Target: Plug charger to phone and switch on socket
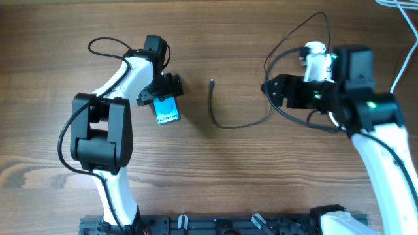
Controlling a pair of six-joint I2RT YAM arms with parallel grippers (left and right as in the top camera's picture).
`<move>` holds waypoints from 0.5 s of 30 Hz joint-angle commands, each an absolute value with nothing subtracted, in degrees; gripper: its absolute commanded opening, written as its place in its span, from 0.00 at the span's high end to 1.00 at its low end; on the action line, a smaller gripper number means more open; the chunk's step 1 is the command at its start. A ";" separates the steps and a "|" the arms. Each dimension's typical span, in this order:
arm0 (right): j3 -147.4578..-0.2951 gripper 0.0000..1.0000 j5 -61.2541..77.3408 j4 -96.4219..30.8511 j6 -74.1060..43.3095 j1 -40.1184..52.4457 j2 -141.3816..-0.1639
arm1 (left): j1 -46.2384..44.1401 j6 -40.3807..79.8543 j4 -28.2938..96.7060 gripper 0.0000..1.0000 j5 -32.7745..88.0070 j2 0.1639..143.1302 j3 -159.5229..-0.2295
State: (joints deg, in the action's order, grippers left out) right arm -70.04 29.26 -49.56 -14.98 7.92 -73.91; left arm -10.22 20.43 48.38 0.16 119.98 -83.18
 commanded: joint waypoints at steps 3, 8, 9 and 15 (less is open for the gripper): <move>-67.55 0.59 31.51 -46.37 -15.20 14.00 -85.14 | -10.22 19.92 47.35 0.00 4.71 121.51 -81.43; -67.37 0.66 29.06 -42.41 -19.16 18.81 -92.71 | -10.22 19.92 47.40 0.00 4.69 121.51 -81.43; -67.37 0.64 27.83 -41.34 -20.40 19.64 -94.24 | -10.22 19.92 47.37 0.01 4.69 121.51 -81.43; -67.37 0.00 27.05 -34.94 -25.76 23.00 -103.96 | -10.22 19.92 47.57 0.00 4.67 121.51 -81.43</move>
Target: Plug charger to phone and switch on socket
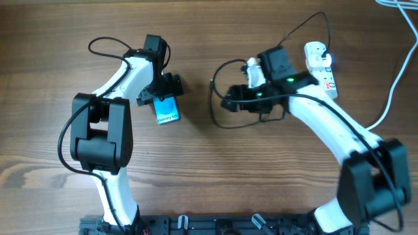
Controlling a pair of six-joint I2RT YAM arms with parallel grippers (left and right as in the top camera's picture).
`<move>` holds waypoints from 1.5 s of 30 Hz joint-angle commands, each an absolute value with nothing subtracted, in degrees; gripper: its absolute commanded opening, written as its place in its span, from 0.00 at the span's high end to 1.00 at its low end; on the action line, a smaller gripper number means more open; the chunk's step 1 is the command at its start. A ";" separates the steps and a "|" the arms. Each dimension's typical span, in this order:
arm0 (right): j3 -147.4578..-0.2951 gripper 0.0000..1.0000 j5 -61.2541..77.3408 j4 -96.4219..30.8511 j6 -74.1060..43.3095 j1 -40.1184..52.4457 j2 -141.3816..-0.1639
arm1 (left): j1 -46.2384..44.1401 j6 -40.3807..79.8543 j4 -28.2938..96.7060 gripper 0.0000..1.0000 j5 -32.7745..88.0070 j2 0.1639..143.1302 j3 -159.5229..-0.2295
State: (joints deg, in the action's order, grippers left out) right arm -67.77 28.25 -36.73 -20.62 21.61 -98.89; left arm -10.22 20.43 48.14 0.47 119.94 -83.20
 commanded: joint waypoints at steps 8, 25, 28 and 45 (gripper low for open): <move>-67.37 0.00 27.03 -32.23 -25.67 24.05 -112.86 | -10.22 19.92 47.72 0.36 4.67 121.51 -81.43; -67.37 0.06 47.68 -22.44 -14.22 26.55 -111.28 | -10.22 19.68 49.91 0.41 8.12 120.62 -81.76; -67.35 0.07 47.37 -18.22 -16.36 28.97 -111.46 | -10.22 19.68 50.63 0.41 8.14 120.62 -81.82; -67.35 0.07 43.90 -9.82 -23.92 32.69 -117.01 | -9.19 13.63 53.76 0.39 20.67 120.62 -81.82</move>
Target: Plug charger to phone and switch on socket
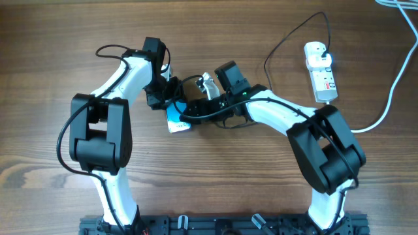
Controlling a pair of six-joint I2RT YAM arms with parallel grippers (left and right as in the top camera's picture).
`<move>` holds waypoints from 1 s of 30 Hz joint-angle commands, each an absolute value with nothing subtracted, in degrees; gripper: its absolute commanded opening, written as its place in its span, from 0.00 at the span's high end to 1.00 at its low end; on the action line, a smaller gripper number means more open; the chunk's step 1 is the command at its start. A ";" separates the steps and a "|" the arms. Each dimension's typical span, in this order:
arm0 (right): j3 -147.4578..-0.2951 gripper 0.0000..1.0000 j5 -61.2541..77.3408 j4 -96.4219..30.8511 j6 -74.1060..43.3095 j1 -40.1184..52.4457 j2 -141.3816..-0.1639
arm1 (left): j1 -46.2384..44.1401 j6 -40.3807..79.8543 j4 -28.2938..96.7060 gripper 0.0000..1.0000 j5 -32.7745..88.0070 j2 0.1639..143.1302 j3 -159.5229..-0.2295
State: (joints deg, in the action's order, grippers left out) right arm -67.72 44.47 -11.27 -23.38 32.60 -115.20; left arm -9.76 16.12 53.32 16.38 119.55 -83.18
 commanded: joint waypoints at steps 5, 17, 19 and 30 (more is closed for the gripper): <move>-67.33 0.10 45.93 -3.36 -27.59 33.45 -122.04 | -9.04 13.61 54.72 0.39 22.09 120.62 -81.82; -67.35 0.53 45.04 12.12 -39.97 36.45 -130.72 | -9.06 13.65 54.92 0.37 22.06 120.62 -81.82; -67.35 0.54 45.01 12.12 -41.80 36.42 -130.72 | -9.04 13.63 54.92 0.36 22.06 120.62 -81.82; -67.35 0.59 48.16 6.74 -41.98 36.14 -130.72 | -9.06 13.65 54.52 0.34 22.04 120.64 -81.82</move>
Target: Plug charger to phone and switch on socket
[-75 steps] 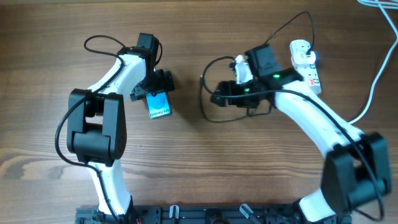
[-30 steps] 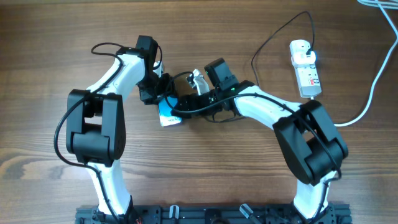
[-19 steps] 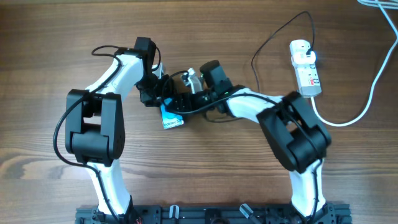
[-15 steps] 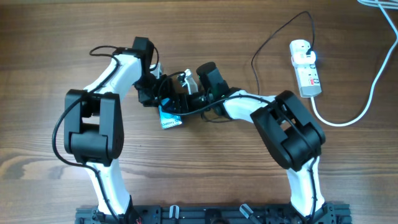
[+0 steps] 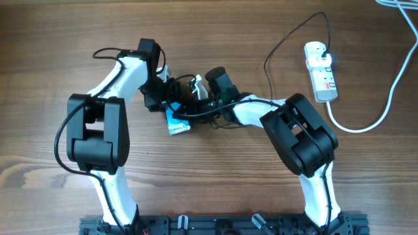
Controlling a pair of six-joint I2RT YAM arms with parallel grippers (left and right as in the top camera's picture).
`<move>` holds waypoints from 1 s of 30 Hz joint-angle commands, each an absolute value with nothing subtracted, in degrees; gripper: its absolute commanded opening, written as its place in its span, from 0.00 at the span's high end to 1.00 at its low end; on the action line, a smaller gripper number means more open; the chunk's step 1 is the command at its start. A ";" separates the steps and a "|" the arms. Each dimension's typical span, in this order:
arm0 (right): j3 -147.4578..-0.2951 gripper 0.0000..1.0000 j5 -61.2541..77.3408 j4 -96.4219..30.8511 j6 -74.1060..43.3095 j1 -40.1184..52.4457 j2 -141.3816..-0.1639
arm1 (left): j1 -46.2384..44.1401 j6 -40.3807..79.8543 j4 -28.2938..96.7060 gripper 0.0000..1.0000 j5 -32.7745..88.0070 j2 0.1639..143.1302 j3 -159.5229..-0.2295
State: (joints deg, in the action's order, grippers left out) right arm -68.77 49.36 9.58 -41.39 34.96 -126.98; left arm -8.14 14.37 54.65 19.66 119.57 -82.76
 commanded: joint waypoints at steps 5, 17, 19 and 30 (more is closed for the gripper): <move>-67.35 0.63 51.16 5.65 -42.02 36.14 -130.72 | -9.04 13.65 54.52 0.34 22.04 120.64 -81.82; -67.37 0.83 51.11 3.77 -42.19 35.97 -130.72 | -9.04 13.65 54.52 0.34 22.02 120.64 -81.82; -67.37 0.92 51.11 3.77 -42.19 35.97 -130.72 | -9.06 13.65 54.52 0.34 22.02 120.64 -81.82; -67.37 0.94 51.13 3.75 -42.24 35.53 -130.72 | -9.06 13.65 54.57 0.09 22.02 120.64 -81.80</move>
